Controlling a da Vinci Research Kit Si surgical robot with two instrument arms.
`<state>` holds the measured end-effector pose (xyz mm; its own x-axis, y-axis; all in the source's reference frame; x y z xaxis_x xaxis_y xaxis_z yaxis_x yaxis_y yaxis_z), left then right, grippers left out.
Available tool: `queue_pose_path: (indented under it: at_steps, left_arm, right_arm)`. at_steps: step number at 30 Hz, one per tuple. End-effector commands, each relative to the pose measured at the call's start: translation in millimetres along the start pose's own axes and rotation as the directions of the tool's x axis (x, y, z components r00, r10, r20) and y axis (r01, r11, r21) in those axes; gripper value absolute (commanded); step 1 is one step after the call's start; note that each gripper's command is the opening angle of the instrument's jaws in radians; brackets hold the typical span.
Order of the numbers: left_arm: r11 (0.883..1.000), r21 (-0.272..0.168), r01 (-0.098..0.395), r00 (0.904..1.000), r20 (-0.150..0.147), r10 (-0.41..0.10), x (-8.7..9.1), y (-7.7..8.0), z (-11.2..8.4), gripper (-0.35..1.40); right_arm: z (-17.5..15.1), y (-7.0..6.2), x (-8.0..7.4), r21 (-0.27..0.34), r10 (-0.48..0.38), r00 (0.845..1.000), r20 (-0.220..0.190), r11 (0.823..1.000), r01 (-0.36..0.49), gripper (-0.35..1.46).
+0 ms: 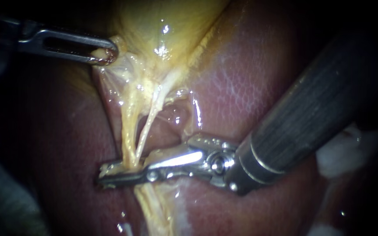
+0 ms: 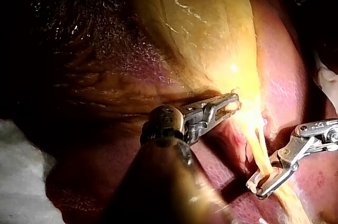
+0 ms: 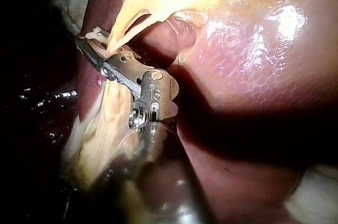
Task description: Clipping second clip left tube
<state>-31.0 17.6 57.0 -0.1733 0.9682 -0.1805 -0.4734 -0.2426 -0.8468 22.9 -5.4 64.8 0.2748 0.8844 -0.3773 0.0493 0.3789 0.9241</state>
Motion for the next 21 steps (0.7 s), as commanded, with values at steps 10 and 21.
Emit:
queue_pose_path:
  at_steps: [10, 21]
  left_arm:
    - [1.000, 0.000, 0.000, 1.0000, 0.000, 0.000, 0.0, 0.0, 0.0, -0.35]
    - [1.000, 0.000, 0.000, 1.0000, 0.000, 0.000, 0.0, 0.0, 0.0, -0.35]
  right_arm:
    - [0.3, 0.2, 0.2, -0.001, 0.000, 1.000, -0.002, 1.000, 0.000, 0.48]
    - [-1.1, 0.9, 0.0, -0.008, -0.001, 1.000, -0.004, 1.000, 0.001, 0.49]
